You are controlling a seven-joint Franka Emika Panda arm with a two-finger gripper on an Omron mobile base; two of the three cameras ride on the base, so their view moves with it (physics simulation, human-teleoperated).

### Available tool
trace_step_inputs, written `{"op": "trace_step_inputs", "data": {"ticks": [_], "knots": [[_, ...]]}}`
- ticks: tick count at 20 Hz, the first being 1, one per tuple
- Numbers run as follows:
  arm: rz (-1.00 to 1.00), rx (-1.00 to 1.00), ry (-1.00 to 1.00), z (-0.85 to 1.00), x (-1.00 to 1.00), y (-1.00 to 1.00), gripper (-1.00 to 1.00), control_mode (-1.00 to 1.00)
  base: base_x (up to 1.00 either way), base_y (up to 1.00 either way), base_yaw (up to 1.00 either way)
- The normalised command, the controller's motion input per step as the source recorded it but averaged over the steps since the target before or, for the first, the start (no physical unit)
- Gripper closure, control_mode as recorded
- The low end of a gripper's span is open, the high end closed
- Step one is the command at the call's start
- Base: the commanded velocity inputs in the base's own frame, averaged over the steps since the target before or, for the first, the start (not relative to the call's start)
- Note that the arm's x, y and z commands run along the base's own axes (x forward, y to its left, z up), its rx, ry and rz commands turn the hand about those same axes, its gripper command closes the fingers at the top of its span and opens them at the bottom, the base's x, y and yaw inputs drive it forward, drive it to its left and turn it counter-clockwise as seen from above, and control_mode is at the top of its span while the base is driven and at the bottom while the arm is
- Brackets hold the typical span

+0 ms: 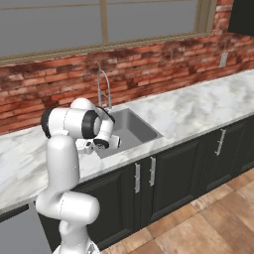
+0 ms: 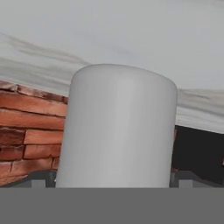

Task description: Restock the sink supplies by placing the sponge and soap dispenser on the counter and next to the sink. Make sure the soap dispenser is upright.

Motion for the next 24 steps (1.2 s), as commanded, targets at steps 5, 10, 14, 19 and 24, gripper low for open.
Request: {"op": "trace_step_inputs", "data": {"ticks": [5,10,14,19,24], "knots": [[0.0,-0.07,-0.08,-0.63,0.0,-0.18,-1.0,-1.0,0.0,0.0,0.0],[0.0,-0.09,-0.02,-0.67,0.08,-0.22,-1.0,-1.0,0.0,0.0,0.0],[0.0,-0.07,0.0,-0.65,0.06,-0.28,-1.0,-1.0,0.0,0.0,0.0],[0.0,-0.04,-0.02,-0.63,0.0,-0.39,-1.0,-1.0,0.0,0.0,0.0],[0.0,0.0,-0.06,-0.55,0.0,-0.51,-1.0,-1.0,0.0,0.0,0.0]]}}
